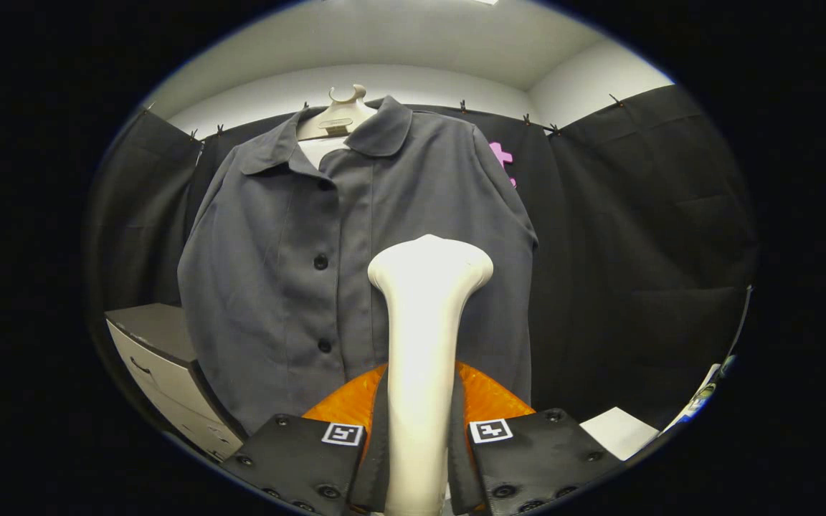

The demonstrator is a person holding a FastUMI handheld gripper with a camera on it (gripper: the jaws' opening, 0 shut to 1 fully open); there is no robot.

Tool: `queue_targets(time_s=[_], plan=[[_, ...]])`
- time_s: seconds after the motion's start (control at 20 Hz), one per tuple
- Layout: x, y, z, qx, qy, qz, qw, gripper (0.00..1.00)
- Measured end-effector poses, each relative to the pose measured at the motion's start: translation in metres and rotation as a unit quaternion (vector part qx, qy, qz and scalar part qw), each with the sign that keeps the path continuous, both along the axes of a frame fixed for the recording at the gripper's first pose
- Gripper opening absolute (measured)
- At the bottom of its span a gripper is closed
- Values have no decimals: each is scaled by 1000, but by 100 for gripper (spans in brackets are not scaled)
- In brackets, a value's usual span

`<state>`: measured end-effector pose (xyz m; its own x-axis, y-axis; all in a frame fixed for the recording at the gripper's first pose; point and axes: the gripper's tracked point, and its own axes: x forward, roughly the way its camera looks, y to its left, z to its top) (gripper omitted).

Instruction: Iron the clothes twice with a garment steamer, once on the left side and once on the right side.

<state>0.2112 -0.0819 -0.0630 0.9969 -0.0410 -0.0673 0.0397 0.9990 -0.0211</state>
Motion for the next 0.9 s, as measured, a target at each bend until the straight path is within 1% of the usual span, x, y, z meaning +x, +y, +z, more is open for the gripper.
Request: queue_targets(time_s=[0.9], plan=[[-39,-10,-105,6,77,-16,997,40]])
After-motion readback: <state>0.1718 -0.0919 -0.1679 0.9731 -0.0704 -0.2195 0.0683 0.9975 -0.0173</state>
